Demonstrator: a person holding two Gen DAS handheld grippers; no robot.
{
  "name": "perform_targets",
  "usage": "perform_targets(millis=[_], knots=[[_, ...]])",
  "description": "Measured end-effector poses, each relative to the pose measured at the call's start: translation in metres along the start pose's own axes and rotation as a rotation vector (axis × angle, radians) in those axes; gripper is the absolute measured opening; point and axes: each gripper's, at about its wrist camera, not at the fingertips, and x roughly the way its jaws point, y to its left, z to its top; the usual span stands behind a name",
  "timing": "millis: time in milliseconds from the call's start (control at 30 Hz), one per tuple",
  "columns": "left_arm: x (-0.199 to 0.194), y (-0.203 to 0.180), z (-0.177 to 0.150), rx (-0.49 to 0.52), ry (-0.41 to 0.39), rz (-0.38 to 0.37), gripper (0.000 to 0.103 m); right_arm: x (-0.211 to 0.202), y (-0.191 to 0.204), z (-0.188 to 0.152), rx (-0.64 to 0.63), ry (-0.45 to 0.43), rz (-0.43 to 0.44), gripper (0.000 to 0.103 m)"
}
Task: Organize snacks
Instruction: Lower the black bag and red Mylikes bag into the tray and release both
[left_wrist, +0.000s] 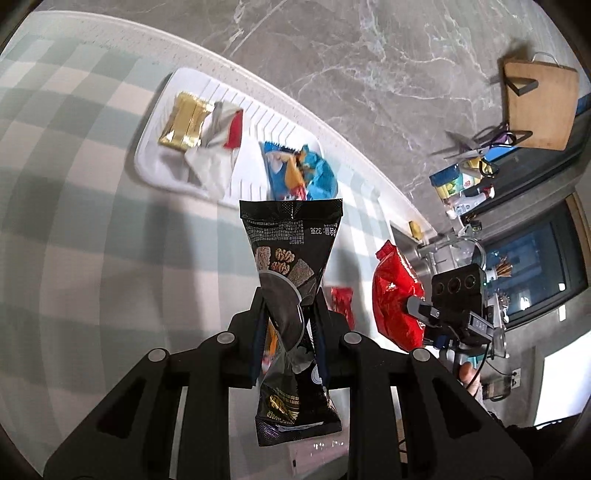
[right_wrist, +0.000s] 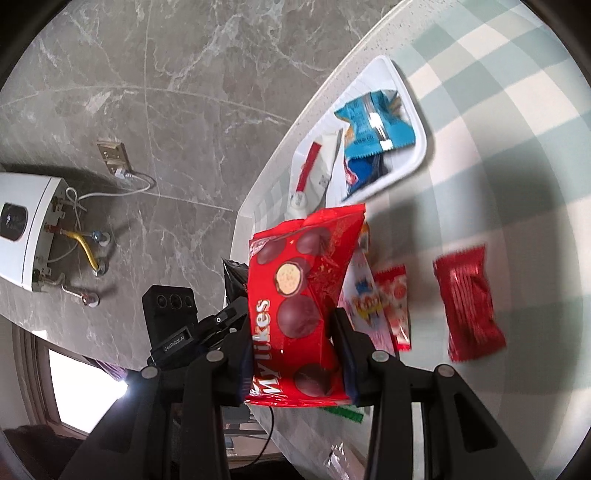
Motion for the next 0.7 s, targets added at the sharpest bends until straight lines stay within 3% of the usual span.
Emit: perform_targets(millis=[367,700], knots=[[0.026,-0.008,0.067,0.017,0.010,-0.021,0.020,0.018,0.005,0.052,0.012,-0.019,0.002,0.041],[0.069,-0.011,0.134,0.038,0.024,0.010,0.020,0.048,0.001,0.103,0.024,-0.021,-0.010,0.041]])
